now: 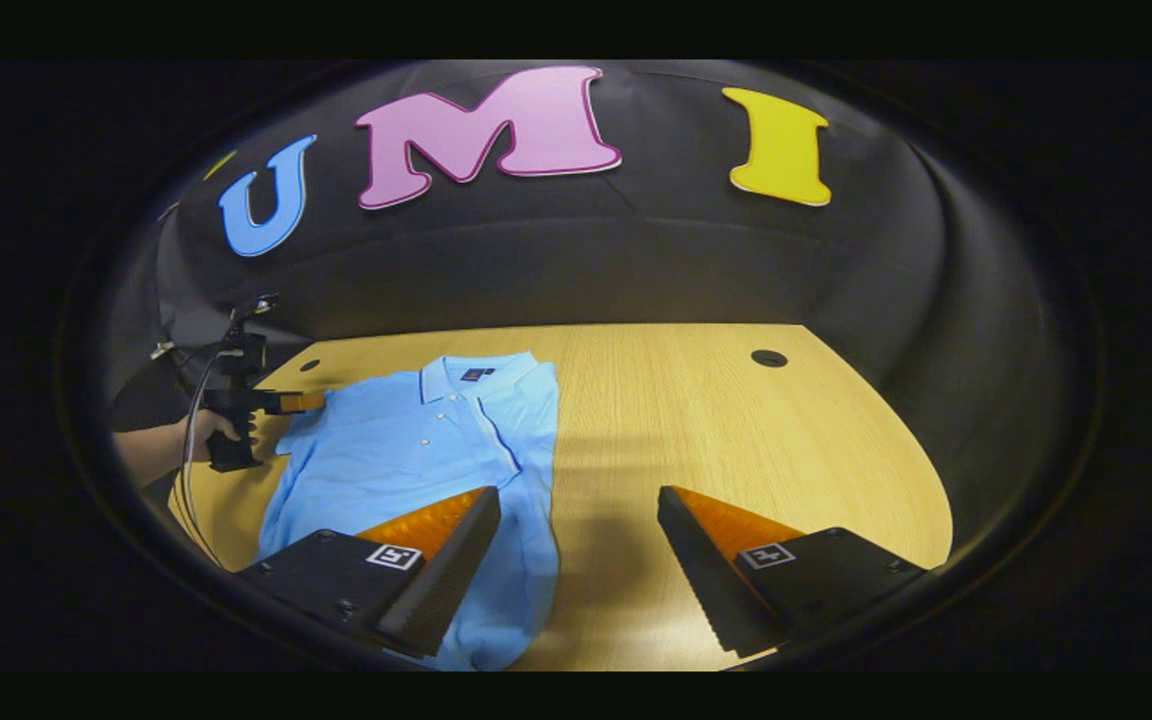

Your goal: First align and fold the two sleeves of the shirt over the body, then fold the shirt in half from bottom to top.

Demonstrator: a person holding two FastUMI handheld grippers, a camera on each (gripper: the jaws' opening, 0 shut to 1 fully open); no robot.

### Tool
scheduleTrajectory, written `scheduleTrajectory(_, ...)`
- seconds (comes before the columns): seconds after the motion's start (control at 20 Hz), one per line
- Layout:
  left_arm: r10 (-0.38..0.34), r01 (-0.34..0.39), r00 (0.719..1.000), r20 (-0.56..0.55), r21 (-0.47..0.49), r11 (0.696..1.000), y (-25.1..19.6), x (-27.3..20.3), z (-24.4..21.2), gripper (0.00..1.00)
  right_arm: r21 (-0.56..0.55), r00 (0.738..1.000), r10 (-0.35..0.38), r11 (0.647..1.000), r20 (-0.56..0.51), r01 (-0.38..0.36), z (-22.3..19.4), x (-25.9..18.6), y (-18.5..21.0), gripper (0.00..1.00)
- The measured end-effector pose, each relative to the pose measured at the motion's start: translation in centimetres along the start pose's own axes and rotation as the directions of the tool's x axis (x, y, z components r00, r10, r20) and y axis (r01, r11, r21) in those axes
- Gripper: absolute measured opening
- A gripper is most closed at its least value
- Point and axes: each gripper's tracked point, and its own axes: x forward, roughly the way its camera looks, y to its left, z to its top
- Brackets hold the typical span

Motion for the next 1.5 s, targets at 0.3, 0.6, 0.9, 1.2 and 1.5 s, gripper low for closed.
scheduleTrajectory(0.3,-0.021,0.021,1.0,-0.001,0.063,0.998,-1.5,0.3,0.5,0.08,0.017,1.0,0.01,1.0,-0.012,-0.01,-0.8,-0.5,0.5,1.0)
scheduleTrajectory(0.6,0.043,-0.042,0.999,-0.006,0.111,0.993,-2.4,-2.2,2.3,0.06,0.031,1.0,-0.01,0.999,0.013,0.009,0.5,-3.8,-1.3,1.0)
scheduleTrajectory(0.9,-0.083,0.078,0.996,0.032,0.127,0.989,-11.3,-6.5,6.2,0.06,0.095,0.996,-0.08,0.992,0.025,0.078,0.8,-8.4,-4.6,0.99)
scheduleTrajectory(1.2,-0.342,0.341,0.94,0.014,0.053,0.939,-24.8,-10.7,4.9,0.07,0.089,0.987,-0.147,0.986,0.07,0.14,1.0,-12.5,-5.9,0.99)
scheduleTrajectory(1.5,-0.404,0.403,0.912,0.073,0.023,0.915,-25.3,-17.4,4.0,1.0,0.082,0.99,-0.124,0.99,0.071,0.118,-0.3,-15.4,-2.8,0.99)
